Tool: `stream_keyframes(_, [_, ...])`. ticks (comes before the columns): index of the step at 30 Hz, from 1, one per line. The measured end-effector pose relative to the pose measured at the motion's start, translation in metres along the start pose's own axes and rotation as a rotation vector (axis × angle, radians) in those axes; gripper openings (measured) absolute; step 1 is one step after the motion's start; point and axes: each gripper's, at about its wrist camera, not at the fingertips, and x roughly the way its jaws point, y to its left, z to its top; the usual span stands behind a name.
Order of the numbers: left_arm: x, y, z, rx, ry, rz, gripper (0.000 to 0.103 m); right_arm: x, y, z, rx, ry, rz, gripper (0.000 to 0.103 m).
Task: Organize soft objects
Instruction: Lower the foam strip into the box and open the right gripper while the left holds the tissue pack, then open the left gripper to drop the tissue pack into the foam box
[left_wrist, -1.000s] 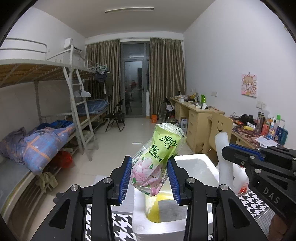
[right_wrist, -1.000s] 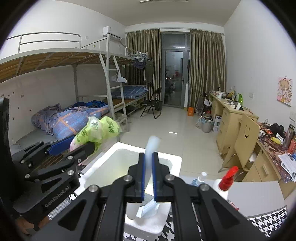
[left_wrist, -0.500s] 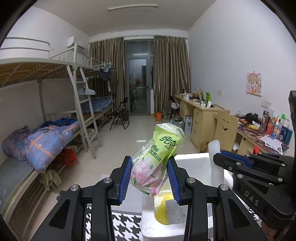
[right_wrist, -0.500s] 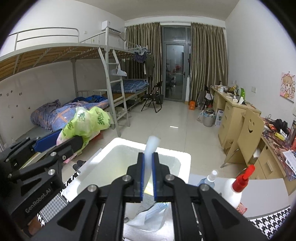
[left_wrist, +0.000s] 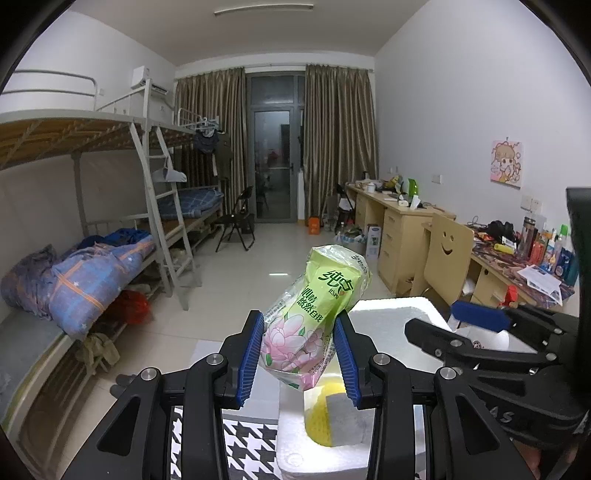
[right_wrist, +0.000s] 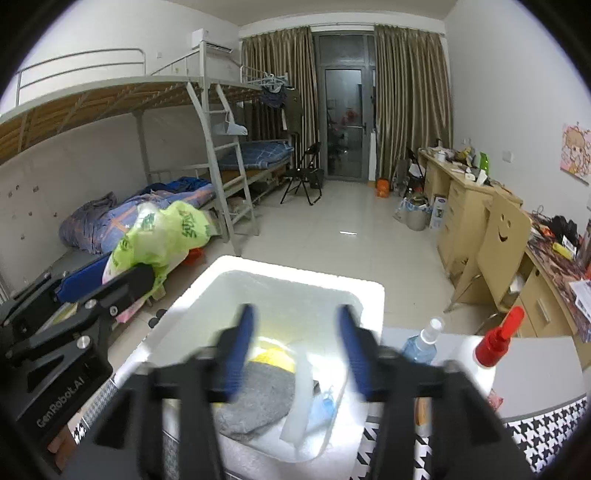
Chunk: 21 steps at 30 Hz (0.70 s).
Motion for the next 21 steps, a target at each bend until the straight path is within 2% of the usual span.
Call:
stream_keyframes(8, [-0.001,-0.003,-0.001,0.000,0.005,-0.026,0.041,-0.011,-0.001,0.000,-0.014,-0.009,-0.019,0.066])
stream_keyframes(21, [0.001,-0.020,-0.005,0.029,0.022,-0.151,0.041,-0.044,-0.005,-0.009,-0.008,-0.035,-0.054,0.066])
